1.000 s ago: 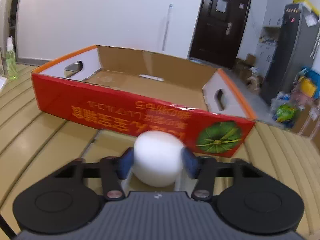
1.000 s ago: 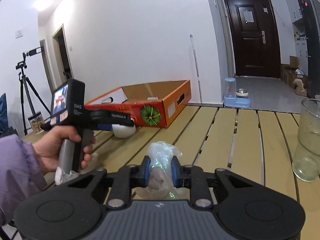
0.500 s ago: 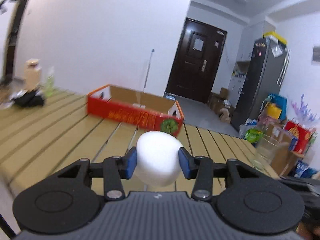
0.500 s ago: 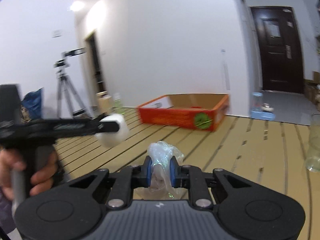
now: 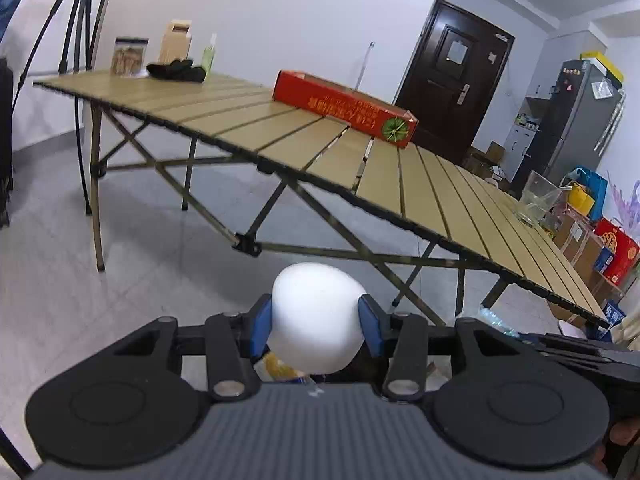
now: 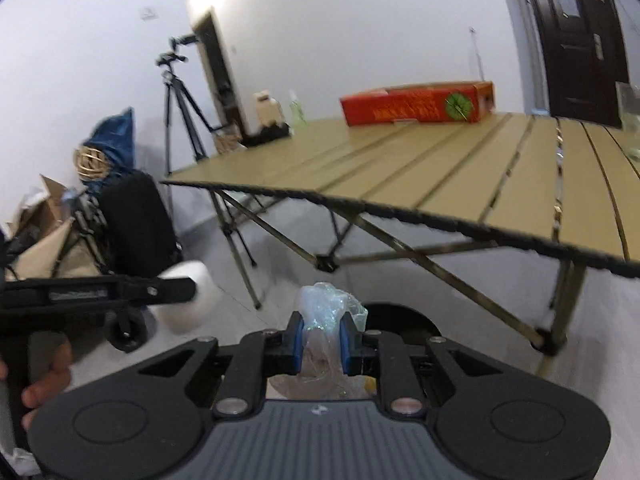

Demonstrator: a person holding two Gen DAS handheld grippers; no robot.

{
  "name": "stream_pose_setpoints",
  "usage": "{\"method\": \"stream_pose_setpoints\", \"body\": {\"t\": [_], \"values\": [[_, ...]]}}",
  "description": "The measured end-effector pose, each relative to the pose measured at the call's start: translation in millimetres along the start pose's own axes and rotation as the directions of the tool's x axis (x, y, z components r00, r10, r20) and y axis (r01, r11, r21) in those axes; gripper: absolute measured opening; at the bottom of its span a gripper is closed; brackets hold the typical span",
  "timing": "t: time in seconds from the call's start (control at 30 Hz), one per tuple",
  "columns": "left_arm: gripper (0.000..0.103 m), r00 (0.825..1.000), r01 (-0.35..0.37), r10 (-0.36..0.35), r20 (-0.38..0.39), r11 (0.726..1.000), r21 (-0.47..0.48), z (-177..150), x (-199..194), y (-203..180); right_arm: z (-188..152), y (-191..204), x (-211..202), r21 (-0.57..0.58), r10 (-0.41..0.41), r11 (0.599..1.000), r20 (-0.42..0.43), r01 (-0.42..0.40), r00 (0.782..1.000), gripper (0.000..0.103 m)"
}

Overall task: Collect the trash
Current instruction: 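Carry the foam ball and plastic bag over the black bin and open both grippers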

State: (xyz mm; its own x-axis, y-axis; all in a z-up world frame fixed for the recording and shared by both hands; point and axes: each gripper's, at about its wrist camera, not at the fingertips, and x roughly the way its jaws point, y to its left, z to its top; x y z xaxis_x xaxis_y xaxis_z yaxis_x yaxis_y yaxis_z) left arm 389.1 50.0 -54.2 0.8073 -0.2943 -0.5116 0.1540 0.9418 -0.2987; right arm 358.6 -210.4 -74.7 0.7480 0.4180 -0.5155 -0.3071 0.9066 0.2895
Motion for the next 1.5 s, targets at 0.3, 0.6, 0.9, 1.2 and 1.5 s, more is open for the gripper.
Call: {"method": "stream_pose_setpoints", "body": {"t": [0.3, 0.6, 0.9, 1.2, 1.5], "values": [[0.051, 0.945, -0.071, 0.033, -0.327, 0.992, -0.106, -7, 128, 9, 14, -19, 92, 0.034, -0.114, 0.992, -0.187, 0.122, 0.976, 0.021], [0.073, 0.858, -0.267, 0.231, -0.459, 0.963, -0.014, -48, 212, 43, -10, -84, 173, 0.11, -0.227, 0.952, -0.375, 0.286, 0.899, 0.041], [0.078, 0.863, -0.329, 0.276, -0.423, 0.943, -0.057, -24, 206, 46, -2, -67, 169, 0.012, -0.211, 0.973, -0.36, 0.23, 0.909, 0.048], [0.078, 0.912, -0.282, 0.283, -0.297, 0.958, 0.049, -1, 157, 14, 11, -60, 131, 0.01, -0.181, 0.981, -0.297, 0.193, 0.938, 0.049], [0.095, 0.977, -0.201, 0.182, 0.114, 0.961, 0.19, 29, -48, -59, 53, 1, -45, -0.036, -0.127, 0.991, 0.065, 0.13, 0.99, 0.056]]}}
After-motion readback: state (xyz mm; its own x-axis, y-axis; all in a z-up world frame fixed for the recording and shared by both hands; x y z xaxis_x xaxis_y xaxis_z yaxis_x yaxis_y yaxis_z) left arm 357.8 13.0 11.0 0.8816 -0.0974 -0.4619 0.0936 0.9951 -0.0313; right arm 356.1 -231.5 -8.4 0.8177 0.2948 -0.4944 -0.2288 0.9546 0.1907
